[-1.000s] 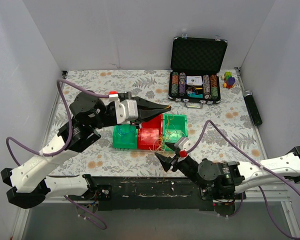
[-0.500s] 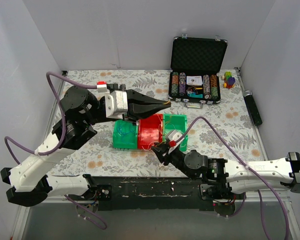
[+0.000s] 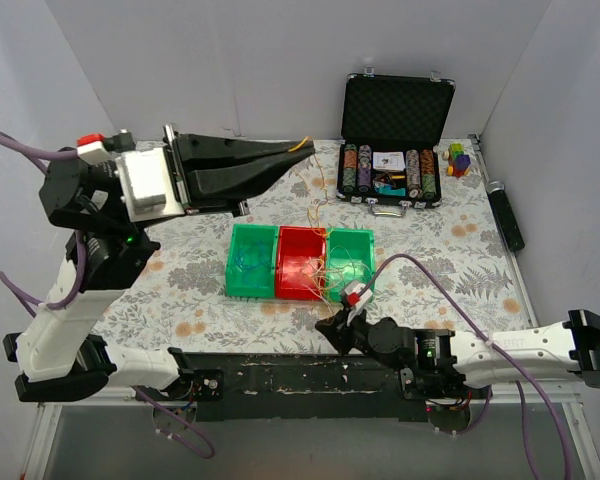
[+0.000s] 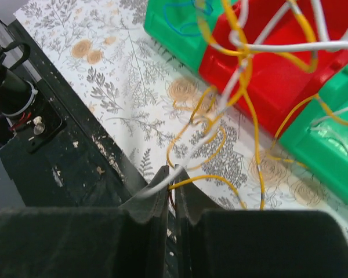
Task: Untangle the cables
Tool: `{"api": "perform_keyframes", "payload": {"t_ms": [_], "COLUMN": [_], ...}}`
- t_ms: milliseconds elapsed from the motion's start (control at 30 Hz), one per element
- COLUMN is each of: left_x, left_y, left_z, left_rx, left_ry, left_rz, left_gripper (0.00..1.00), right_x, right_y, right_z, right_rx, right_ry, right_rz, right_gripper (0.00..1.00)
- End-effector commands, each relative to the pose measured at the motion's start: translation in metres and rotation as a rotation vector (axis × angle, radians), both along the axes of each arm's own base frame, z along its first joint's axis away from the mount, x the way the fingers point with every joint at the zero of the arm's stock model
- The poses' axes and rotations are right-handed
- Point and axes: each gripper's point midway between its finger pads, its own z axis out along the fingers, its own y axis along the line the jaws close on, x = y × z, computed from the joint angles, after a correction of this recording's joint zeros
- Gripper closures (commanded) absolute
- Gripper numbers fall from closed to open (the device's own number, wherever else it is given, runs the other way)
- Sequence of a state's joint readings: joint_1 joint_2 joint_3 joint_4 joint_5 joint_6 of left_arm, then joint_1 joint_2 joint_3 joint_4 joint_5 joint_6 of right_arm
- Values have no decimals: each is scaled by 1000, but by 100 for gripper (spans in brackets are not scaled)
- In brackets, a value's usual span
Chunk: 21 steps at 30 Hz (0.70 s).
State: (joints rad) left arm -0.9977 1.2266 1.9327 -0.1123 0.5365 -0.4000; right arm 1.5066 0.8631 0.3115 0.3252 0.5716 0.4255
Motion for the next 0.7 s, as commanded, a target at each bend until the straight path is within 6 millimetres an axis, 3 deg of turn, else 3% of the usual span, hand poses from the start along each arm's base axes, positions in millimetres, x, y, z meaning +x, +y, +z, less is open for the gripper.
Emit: {"api": "perform_keyframes", "payload": {"t_ms": [0, 133, 200, 300, 500, 667], "left_x": [-5, -9, -9, -14, -25, -34], "left_y": [13, 17, 17, 23, 58, 79], "left_z": [30, 38, 40, 49, 100, 121], "left_rx": [-66, -80, -86, -111, -344, -483], "left_ry": [-50, -82, -93, -152, -390, -638], "left_rz": [22, 24, 29, 39, 171, 331], "left_gripper": [100, 100, 100, 100, 100, 100], "right_x": [-12, -16, -15, -17, -29, -45], "right_y": [-3, -8, -13, -20, -34, -46], "right_z": [-5, 2, 8, 7, -28, -66], "right_rx": [56, 34, 27, 23, -44, -134], "right_ry": [102, 87, 75, 81, 167, 240], "right_rz": [-3, -7, -31, -39, -67, -95], "right_gripper": [88, 87, 98, 99, 99, 99]}}
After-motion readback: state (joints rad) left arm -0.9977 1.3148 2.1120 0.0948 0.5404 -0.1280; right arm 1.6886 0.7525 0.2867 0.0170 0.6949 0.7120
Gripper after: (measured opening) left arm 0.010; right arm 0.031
